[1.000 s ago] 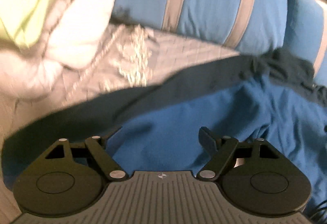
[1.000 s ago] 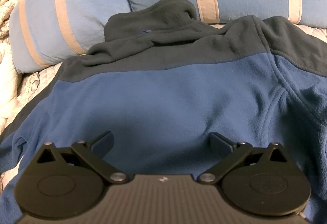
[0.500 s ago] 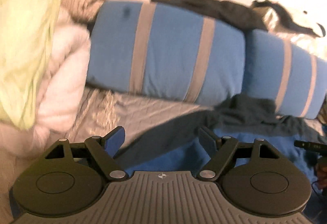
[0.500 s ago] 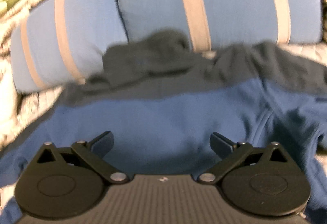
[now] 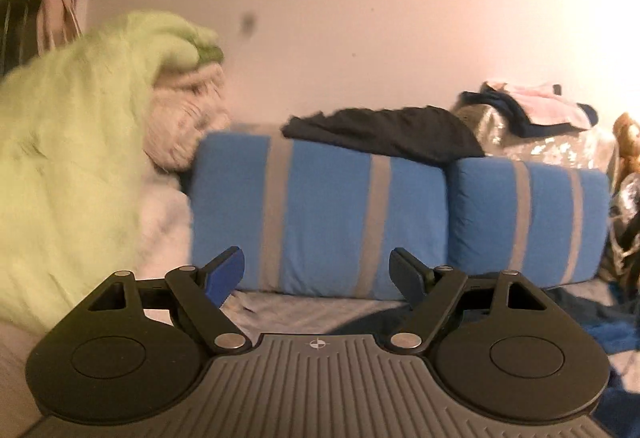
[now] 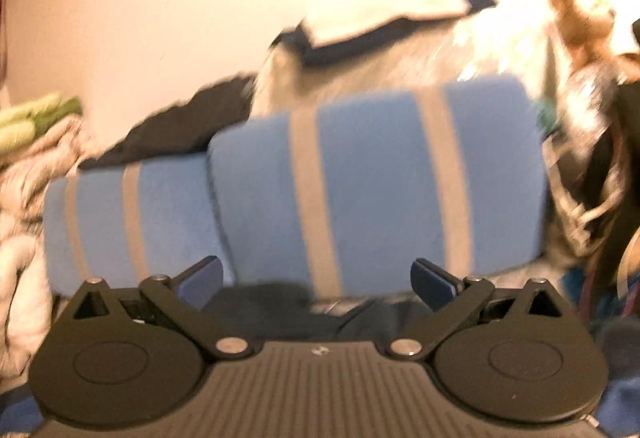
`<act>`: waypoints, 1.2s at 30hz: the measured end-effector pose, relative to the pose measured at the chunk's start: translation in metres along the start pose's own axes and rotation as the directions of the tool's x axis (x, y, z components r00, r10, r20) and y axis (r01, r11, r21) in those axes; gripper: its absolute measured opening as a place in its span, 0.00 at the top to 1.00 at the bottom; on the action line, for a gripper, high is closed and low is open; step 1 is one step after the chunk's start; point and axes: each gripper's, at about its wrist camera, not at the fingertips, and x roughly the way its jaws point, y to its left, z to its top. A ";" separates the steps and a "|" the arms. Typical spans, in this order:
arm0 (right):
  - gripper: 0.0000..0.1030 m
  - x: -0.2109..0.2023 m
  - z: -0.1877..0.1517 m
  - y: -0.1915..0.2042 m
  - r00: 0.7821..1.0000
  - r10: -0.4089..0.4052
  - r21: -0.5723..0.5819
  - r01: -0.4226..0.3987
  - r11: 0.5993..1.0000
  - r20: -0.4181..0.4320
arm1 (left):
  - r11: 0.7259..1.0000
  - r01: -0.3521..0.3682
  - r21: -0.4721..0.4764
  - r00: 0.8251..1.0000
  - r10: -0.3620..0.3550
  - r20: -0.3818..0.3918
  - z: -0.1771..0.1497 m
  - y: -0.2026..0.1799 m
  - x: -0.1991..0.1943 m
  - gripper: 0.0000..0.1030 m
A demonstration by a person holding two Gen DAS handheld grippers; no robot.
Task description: Fold clothes
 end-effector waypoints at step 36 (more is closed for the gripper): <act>0.00 -0.005 -0.172 0.058 0.905 0.253 -0.163 -0.322 0.933 -0.342 | 0.122 -0.250 -0.960 0.967 0.082 -0.242 -0.339 0.254 -0.009 0.49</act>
